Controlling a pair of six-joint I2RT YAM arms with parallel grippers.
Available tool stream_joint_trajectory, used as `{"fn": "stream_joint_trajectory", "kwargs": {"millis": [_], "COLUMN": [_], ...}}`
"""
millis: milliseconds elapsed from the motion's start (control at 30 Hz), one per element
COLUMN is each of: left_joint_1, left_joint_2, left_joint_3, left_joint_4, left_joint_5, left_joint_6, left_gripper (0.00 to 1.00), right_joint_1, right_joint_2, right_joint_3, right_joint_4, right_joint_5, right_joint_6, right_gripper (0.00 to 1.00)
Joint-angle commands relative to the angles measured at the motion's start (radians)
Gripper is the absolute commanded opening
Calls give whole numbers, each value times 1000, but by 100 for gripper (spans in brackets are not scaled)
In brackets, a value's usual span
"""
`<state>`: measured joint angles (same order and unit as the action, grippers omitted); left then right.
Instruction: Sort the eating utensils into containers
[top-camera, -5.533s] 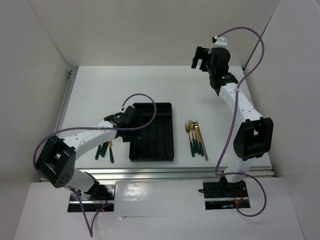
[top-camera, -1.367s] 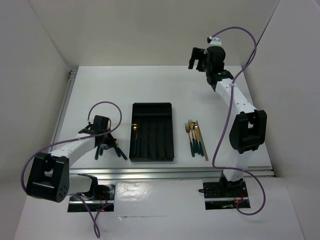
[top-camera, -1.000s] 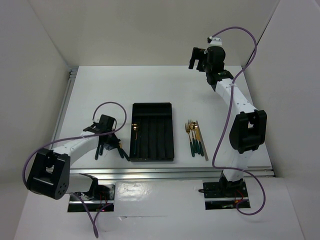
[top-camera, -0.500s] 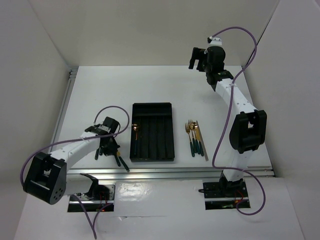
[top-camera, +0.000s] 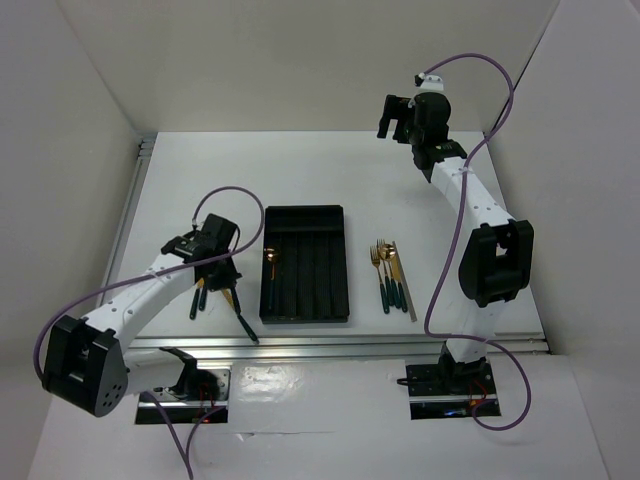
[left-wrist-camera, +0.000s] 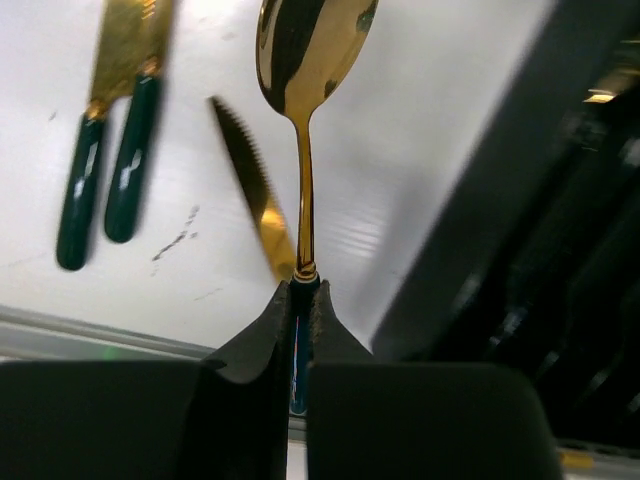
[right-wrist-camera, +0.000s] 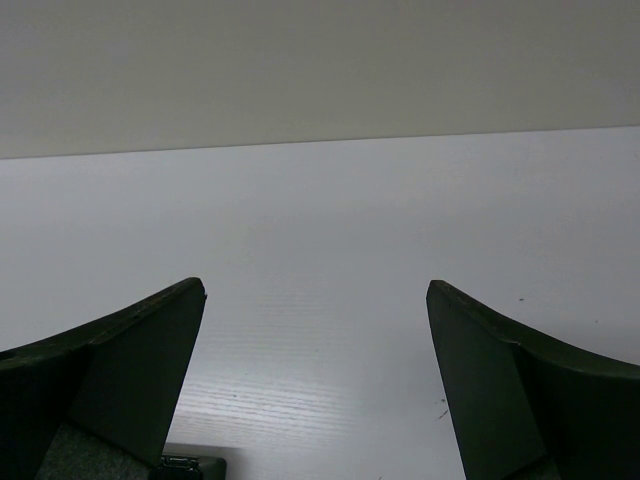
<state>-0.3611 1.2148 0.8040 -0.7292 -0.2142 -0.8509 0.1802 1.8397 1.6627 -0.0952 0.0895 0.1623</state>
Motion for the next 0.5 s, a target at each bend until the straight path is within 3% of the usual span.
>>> {"fn": "stream_joint_trajectory", "kwargs": {"millis": [0,167,267,467], "left_joint_1": [-22,-94,-154,-164], "left_joint_2": [-1,37,90,159], "left_joint_3": [95,152,198,210], "left_joint_4": [53,146,155,200], "left_joint_5": [94,211,201,200], "left_joint_6": [119,234,254,251], "left_gripper": [0,0,0,0], "right_joint_1": [-2,-2,-2,-2], "right_joint_2": [7,18,18,18], "right_joint_3": [55,65,65,65], "right_joint_4": [8,-1,-1,-1], "right_joint_5": [-7,3,12,21], "right_joint_6": [-12,-12,-12,-12], "right_gripper": [100,100,100,100]}}
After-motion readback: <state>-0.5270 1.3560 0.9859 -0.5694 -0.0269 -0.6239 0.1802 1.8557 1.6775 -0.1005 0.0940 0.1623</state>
